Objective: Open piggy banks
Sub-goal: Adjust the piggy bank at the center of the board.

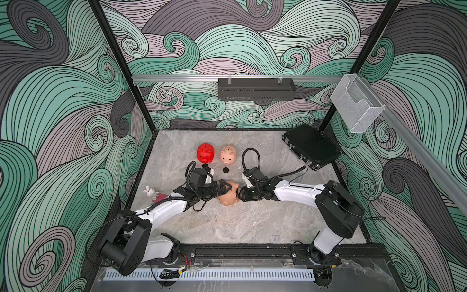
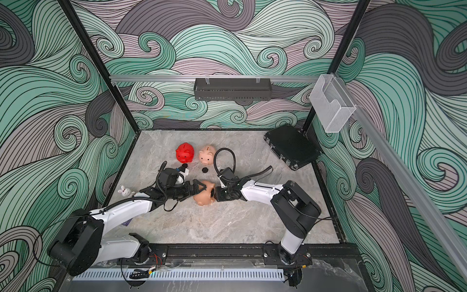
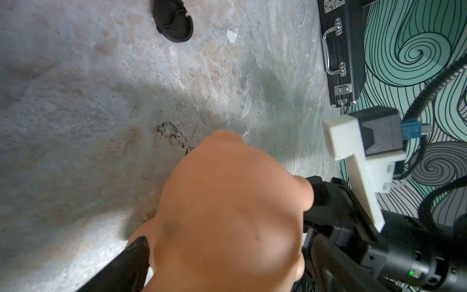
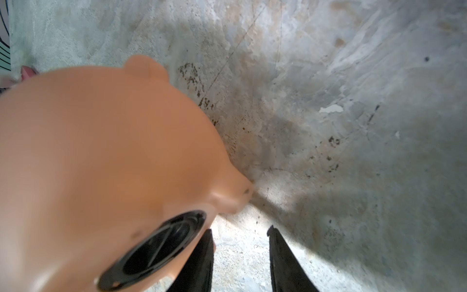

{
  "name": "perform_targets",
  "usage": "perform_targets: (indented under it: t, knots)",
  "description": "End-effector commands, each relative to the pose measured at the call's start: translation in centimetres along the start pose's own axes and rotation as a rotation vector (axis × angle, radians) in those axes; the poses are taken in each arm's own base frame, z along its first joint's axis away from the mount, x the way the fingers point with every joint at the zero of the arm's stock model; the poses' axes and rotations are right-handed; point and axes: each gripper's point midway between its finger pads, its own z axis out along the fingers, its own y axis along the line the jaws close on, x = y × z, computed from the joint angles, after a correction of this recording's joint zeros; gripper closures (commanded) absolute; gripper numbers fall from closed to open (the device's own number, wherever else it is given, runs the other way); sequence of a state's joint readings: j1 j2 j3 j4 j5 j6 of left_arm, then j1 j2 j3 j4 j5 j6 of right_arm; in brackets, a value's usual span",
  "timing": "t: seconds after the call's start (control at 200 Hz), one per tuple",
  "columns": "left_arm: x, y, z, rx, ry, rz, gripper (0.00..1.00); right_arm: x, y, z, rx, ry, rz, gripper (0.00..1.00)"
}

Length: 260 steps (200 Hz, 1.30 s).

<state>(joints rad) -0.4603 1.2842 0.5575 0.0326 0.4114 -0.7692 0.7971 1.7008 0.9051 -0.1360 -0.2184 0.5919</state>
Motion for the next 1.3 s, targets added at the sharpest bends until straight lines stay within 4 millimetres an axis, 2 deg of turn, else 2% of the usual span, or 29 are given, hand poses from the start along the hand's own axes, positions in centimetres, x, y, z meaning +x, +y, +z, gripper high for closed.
perform_targets:
  t: [0.0, 0.2, 0.54, 0.62, 0.896, 1.296]
  knots:
    - [-1.1, -0.7, 0.0, 0.005, -0.010, 0.023, 0.01, -0.5, 0.6, 0.1, -0.018, -0.009, 0.005, 0.62]
    - [-0.9, -0.7, 0.4, 0.010, 0.008, 0.035, 0.01, -0.5, 1.2, 0.4, -0.052, 0.000, 0.004, 0.62]
    - [0.4, 1.4, 0.6, -0.054, 0.028, 0.041, 0.03, -0.8, 0.7, -0.5, -0.047, -0.036, 0.020, 0.63]
    - [0.5, 1.4, 0.6, -0.049, 0.029, 0.041, 0.04, -1.0, 0.6, -0.5, -0.051, -0.045, 0.025, 0.63]
    - [0.2, -0.2, 0.7, 0.009, 0.044, 0.082, 0.01, -1.3, 1.5, 0.3, -0.087, -0.018, 0.029, 0.63]
    - [0.6, 1.0, 1.5, -0.057, 0.070, 0.083, 0.01, -1.4, 1.7, 0.2, -0.094, -0.016, 0.019, 0.63]
